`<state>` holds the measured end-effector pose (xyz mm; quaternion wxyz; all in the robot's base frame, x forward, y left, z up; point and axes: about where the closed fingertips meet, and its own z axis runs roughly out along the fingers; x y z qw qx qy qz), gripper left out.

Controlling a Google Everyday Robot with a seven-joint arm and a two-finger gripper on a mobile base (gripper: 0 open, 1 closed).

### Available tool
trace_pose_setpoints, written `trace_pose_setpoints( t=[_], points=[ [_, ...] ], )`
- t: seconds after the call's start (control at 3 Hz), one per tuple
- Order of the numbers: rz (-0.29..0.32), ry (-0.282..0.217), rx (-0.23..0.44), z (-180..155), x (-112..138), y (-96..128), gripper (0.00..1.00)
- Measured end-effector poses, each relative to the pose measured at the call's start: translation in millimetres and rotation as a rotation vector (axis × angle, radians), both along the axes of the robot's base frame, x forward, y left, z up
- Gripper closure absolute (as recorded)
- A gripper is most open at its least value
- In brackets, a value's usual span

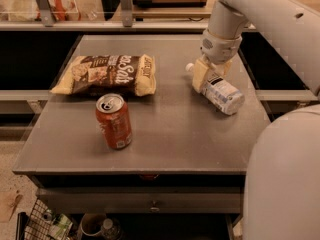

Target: Place blue plastic bottle upright

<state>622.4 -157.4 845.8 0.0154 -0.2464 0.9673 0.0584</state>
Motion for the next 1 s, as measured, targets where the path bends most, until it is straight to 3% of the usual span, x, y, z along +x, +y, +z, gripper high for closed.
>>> trace_pose_setpoints(
  t=[0.33, 0.67, 1.0],
  points=[
    [0.045, -0.035, 0.024, 16.3, -5.1, 13.1, 0.83],
    [0.097, -0.139, 0.195, 41.1, 3.7, 25.9, 1.0],
    [0.132, -0.262, 0.478, 71.2, 6.5, 22.3, 1.0]
  ],
)
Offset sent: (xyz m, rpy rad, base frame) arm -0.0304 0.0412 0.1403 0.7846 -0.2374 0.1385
